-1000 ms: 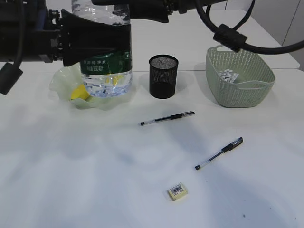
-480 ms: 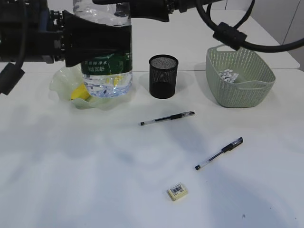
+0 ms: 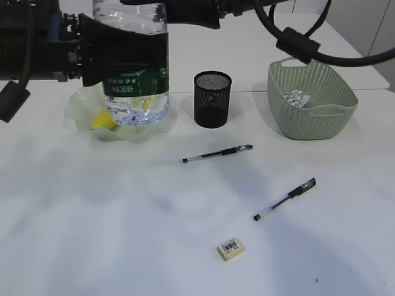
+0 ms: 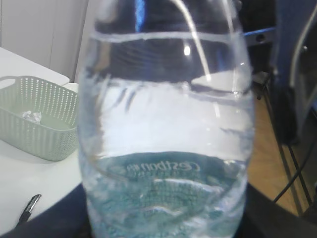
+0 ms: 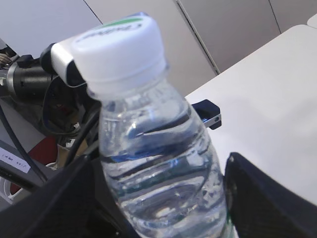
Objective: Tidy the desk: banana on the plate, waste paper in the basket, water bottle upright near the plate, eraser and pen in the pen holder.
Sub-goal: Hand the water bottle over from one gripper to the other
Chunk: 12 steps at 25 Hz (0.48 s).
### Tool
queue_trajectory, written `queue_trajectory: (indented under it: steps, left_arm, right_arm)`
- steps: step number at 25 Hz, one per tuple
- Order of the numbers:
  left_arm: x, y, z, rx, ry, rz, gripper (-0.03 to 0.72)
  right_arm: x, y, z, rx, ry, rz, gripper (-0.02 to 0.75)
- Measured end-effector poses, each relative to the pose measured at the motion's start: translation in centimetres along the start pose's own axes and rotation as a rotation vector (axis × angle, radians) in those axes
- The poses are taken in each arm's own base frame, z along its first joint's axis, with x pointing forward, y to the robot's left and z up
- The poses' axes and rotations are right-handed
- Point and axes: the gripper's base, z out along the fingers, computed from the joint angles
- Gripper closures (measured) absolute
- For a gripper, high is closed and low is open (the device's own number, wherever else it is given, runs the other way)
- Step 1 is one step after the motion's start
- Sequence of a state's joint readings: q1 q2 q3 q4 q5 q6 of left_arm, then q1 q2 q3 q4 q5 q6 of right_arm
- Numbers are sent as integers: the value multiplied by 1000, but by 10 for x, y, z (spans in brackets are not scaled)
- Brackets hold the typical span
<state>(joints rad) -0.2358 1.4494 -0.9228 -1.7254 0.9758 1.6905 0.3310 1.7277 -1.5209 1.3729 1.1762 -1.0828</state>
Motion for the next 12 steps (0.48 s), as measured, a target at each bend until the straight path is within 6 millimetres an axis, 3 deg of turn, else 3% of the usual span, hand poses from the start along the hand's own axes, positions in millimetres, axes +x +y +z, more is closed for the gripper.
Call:
queue_trajectory:
  steps: [12]
  left_arm:
    - [0,1,-1,-5,4,3,302]
  right_arm:
    - [1,-1,0,9,12,-2,139]
